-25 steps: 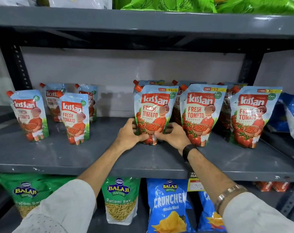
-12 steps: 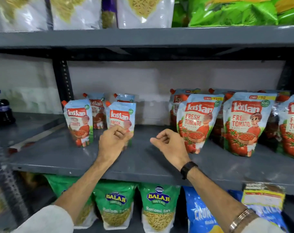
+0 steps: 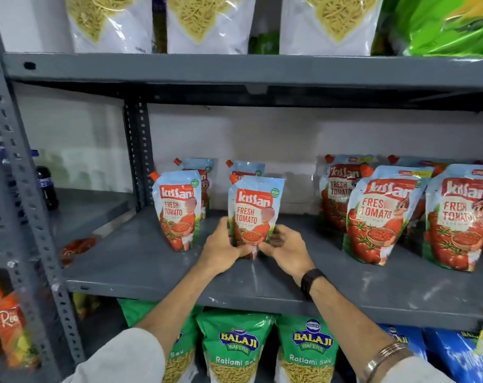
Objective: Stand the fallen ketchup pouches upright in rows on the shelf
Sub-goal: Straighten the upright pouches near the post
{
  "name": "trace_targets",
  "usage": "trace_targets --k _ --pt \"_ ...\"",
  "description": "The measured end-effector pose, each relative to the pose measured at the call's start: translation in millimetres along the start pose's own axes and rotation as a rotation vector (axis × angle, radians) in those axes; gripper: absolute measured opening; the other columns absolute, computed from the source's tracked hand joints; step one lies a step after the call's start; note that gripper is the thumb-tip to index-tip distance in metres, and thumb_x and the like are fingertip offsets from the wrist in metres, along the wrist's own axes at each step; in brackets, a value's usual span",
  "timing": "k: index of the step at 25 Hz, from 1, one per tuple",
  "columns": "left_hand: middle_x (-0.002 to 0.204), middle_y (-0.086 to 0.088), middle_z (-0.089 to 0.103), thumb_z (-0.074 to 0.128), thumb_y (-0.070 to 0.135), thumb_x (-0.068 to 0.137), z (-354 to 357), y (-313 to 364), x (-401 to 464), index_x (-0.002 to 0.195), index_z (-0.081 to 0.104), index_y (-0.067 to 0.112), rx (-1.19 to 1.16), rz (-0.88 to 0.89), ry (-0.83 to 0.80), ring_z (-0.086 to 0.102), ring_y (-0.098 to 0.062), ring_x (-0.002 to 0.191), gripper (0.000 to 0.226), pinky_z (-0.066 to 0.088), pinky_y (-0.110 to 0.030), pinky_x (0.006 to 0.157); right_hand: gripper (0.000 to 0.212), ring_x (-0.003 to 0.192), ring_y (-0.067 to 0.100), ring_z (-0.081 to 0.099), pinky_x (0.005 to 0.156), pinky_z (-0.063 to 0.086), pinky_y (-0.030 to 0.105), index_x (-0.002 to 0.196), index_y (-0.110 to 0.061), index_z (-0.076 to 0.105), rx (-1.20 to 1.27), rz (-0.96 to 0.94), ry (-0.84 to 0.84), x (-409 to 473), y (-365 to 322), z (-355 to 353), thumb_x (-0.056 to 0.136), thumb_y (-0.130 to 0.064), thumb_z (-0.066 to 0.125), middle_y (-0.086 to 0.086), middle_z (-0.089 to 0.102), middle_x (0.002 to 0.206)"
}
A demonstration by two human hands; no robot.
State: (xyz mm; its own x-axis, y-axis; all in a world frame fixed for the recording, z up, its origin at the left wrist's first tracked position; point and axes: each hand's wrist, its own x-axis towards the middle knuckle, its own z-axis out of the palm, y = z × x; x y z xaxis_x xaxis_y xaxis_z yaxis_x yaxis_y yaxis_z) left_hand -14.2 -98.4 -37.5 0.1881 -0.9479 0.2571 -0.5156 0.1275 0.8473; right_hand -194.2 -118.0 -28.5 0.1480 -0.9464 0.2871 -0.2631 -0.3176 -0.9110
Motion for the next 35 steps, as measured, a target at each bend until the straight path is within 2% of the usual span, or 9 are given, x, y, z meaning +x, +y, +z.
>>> trace_targets --k 5,13,18,22,26,28,30,32,35 --pt "0.122 0.001 0.073 0.094 0.034 0.063 -6.2 -6.7 8.8 0.122 0.048 0.023 0.041 0.011 0.015 0.070 -0.021 0.111 0.076 0.056 -0.047 0.101 0.028 0.097 0.013 0.072 0.094 0.056 0.034 0.102 -0.019 0.073 -0.079 -0.001 0.026 4.1 -8.2 10.1 0.079 -0.005 0.079 0.000 0.077 0.104" --pt "0.133 -0.003 0.067 0.091 0.030 0.068 -14.7 -15.4 19.6 0.131 0.045 0.019 0.078 0.001 0.099 0.066 -0.024 0.121 0.079 0.055 -0.044 0.103 0.030 0.094 0.012 0.068 0.093 0.054 0.030 0.110 -0.015 0.073 -0.111 0.019 0.034 17.2 -18.5 33.3 0.082 -0.005 0.077 0.000 0.076 0.106" --pt "0.133 -0.003 0.066 0.091 0.028 0.070 -12.7 -11.9 15.4 0.131 0.044 0.018 0.085 -0.004 0.136 0.065 -0.023 0.122 0.077 0.053 -0.036 0.098 0.032 0.102 0.015 0.068 0.099 0.054 0.039 0.113 -0.014 0.071 -0.117 0.031 0.014 20.6 -19.3 32.2 0.083 -0.005 0.076 0.001 0.075 0.110" --pt "0.133 -0.002 0.066 0.091 0.034 0.071 -21.2 -6.2 5.6 0.135 0.044 0.019 0.093 -0.025 0.056 0.065 -0.023 0.121 0.080 0.054 -0.044 0.105 0.035 0.102 0.015 0.069 0.101 0.054 0.043 0.115 -0.014 0.069 -0.104 0.056 -0.010 19.5 -17.3 31.9 0.082 -0.006 0.076 0.001 0.074 0.113" --pt "0.112 0.005 0.072 0.089 0.033 0.076 -53.9 -7.9 -27.4 0.122 0.066 0.016 0.081 -0.033 0.064 0.069 -0.015 0.104 0.054 0.056 -0.030 0.095 0.060 0.097 0.020 0.070 0.087 0.058 0.036 0.122 -0.013 0.058 -0.052 0.103 0.050 0.7 -22.1 22.3 0.071 -0.021 0.089 0.004 0.071 0.111" --pt "0.084 0.012 0.079 0.086 0.037 0.078 -88.6 -19.3 -39.9 0.090 0.080 0.023 0.141 -0.017 0.199 0.073 -0.005 0.078 0.020 0.056 -0.022 0.077 0.043 0.080 0.020 0.070 0.068 0.056 0.028 0.098 -0.015 0.061 -0.122 0.007 0.208 -18.1 -28.6 18.5 0.069 -0.029 0.089 0.002 0.071 0.089" --pt "0.071 0.011 0.077 0.085 0.036 0.079 -127.9 -34.7 -41.7 0.081 0.077 0.022 0.119 -0.086 0.348 0.072 -0.005 0.070 0.016 0.057 -0.028 0.075 0.023 0.071 0.025 0.072 0.060 0.061 0.033 0.082 -0.013 0.066 -0.112 -0.050 0.141 -30.4 -41.0 30.7 0.076 -0.026 0.084 0.004 0.072 0.076" --pt "0.082 0.004 0.074 0.084 0.026 0.082 -157.8 -47.4 -33.9 0.096 0.067 0.016 0.053 -0.182 0.421 0.073 -0.018 0.090 0.024 0.058 -0.037 0.088 0.019 0.080 0.023 0.073 0.070 0.062 0.031 0.090 -0.011 0.071 -0.116 -0.042 -0.029 -29.6 -53.3 59.7 0.079 -0.022 0.082 0.006 0.075 0.086" --pt "0.123 -0.011 0.065 0.076 0.014 0.090 -170.6 -51.0 -17.5 0.135 0.050 0.010 -0.057 -0.248 0.258 0.062 -0.023 0.113 0.053 0.051 -0.036 0.097 0.054 0.110 0.022 0.066 0.093 0.052 0.029 0.127 -0.009 0.058 -0.156 -0.034 -0.155 -12.0 -63.3 109.4 0.081 -0.027 0.081 0.008 0.067 0.125"
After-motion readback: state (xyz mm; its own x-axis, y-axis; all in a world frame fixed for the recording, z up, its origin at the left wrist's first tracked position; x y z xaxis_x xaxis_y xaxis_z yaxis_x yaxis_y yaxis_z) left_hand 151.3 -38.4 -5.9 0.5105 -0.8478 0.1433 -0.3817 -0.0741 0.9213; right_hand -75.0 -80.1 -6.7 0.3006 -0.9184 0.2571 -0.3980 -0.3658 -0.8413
